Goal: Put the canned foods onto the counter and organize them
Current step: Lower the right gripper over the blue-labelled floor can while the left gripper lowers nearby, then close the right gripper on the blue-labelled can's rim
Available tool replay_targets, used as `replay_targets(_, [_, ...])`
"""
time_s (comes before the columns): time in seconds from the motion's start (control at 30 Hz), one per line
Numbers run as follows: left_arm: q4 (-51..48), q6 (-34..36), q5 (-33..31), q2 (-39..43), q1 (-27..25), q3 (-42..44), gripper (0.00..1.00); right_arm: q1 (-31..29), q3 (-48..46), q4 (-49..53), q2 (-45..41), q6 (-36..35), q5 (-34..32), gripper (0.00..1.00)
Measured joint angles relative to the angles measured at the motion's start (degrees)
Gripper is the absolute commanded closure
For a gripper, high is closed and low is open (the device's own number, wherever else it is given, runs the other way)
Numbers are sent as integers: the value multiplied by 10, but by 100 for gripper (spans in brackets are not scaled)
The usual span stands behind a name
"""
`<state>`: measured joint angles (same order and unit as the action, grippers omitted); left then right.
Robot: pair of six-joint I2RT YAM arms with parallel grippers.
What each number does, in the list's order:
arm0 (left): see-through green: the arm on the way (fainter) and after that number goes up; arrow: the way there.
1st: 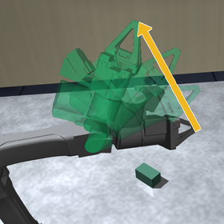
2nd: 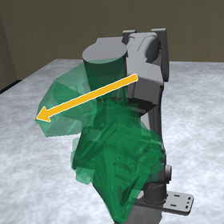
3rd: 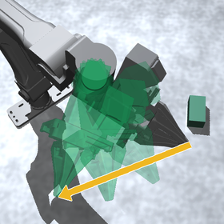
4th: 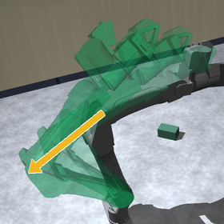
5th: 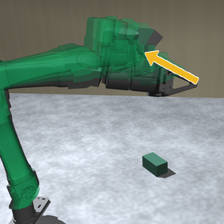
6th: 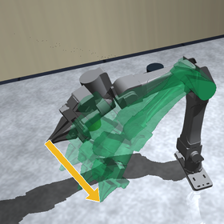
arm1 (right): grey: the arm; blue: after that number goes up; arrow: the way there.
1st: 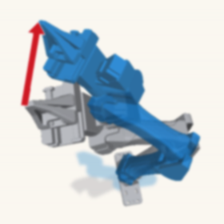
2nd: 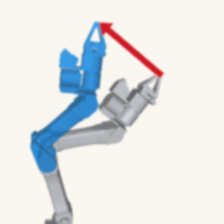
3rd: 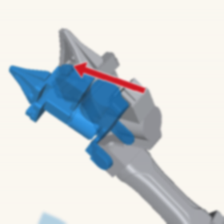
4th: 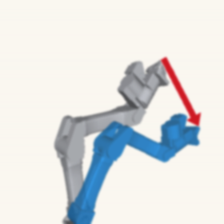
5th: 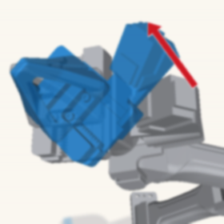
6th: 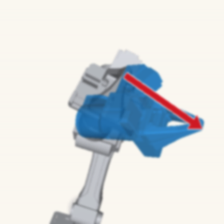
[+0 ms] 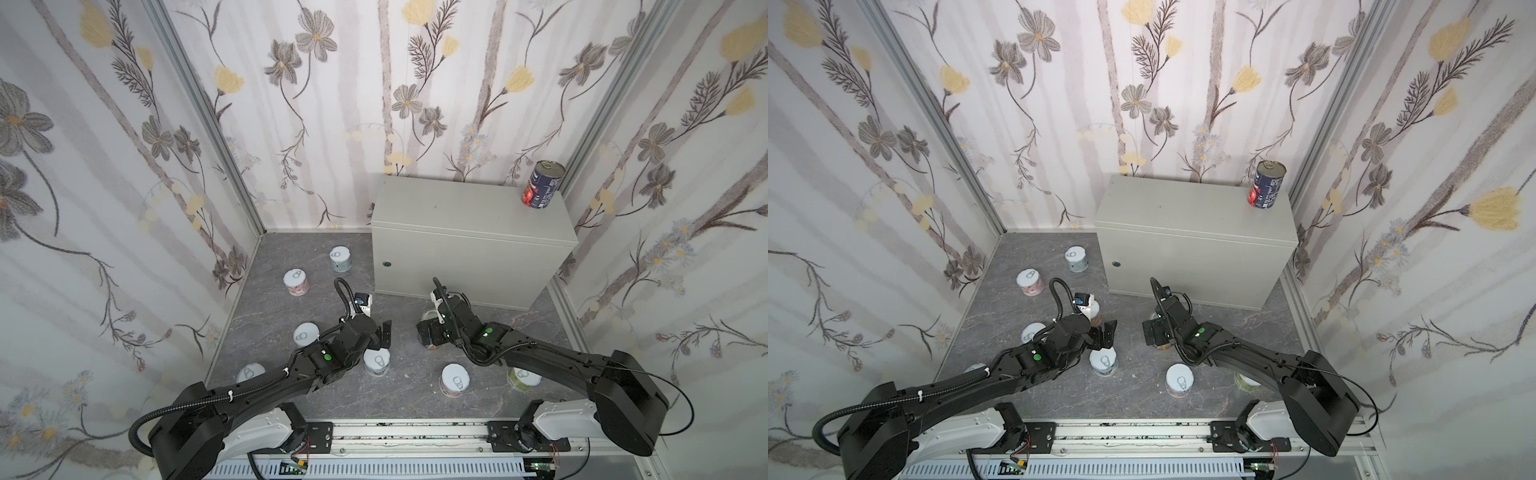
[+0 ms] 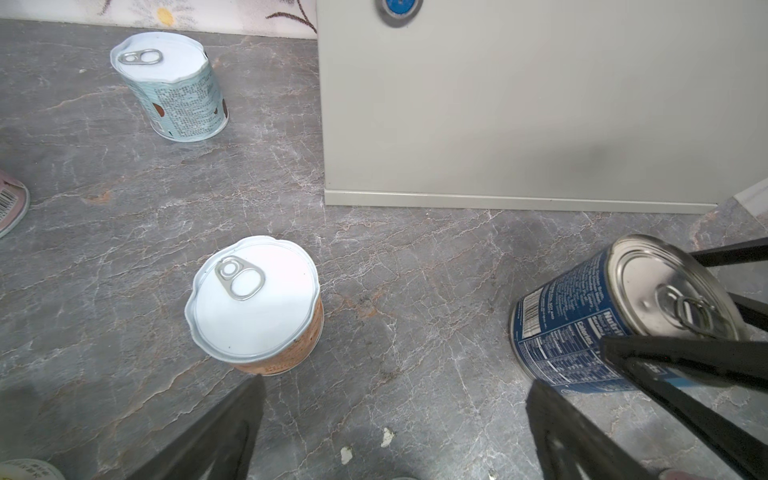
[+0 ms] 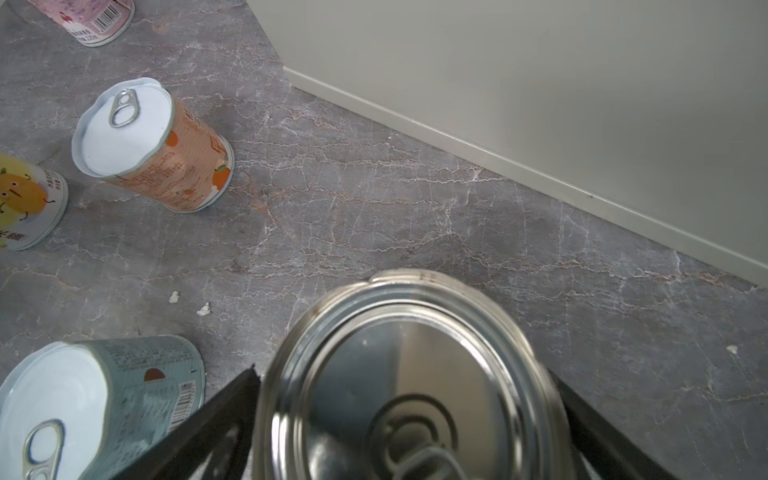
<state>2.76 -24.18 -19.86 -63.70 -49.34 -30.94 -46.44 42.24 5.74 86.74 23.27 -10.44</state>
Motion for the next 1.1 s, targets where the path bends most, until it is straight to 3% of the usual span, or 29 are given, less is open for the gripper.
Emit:
replay_targets(0.37, [17, 0, 16, 4, 20, 21, 0, -17, 22, -16, 66, -4, -17, 4])
replay_targets(0.57, [20, 2, 23, 4, 27, 23, 0, -20, 16, -37, 69, -4, -20, 0])
replay_targets(1.1, [39, 2, 32, 2, 31, 26, 0, -43, -97, -198, 38, -4, -52, 1])
